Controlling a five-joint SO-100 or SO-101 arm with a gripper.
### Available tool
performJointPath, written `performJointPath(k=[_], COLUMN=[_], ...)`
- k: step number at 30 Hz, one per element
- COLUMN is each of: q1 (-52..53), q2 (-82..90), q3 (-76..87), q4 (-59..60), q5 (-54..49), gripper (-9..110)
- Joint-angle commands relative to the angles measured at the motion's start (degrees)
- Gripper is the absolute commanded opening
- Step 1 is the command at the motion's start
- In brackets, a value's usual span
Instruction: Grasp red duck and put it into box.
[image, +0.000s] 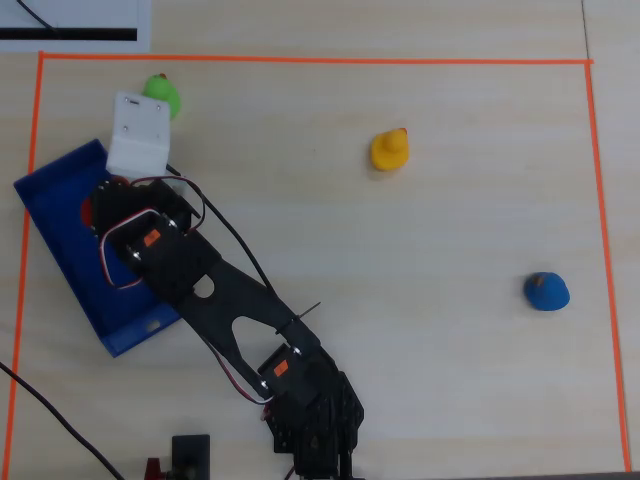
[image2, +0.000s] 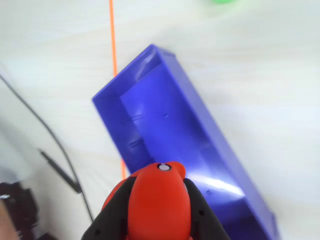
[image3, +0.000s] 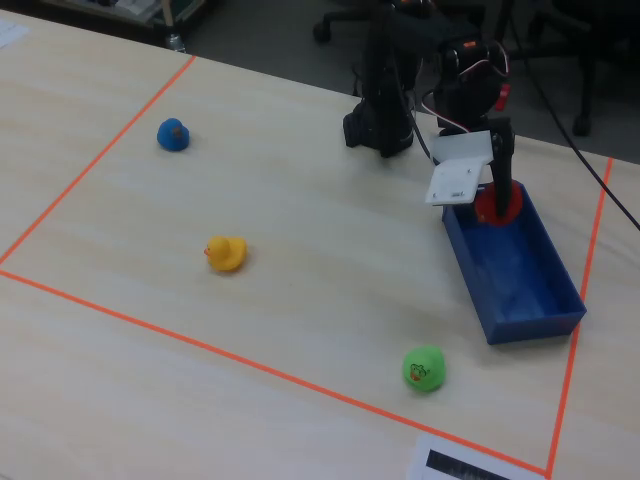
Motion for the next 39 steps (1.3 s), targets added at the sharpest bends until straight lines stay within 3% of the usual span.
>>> performJointPath(k=[1, 13, 19, 24, 27, 31, 35, 39], q1=[-1.93, -7.03, -7.73, -6.15, -3.43, 7.21, 19.25, 26.54], q2=[-0.62, -0.26, 3.25, 5.98, 8.44, 13.89, 20.74, 31.64], q3=[0.53, 12.04, 17.58, 16.35, 13.45, 7.91, 11.6, 30.59], q4=[-1.05, -4.83, -4.66, -0.18, 3.34, 3.78, -5.54, -19.95], q5=[1.14, 2.2, -0.88, -2.99, -4.48, -9.4, -18.9, -32.08], gripper=[0, 0, 23, 27, 22, 0, 0, 0])
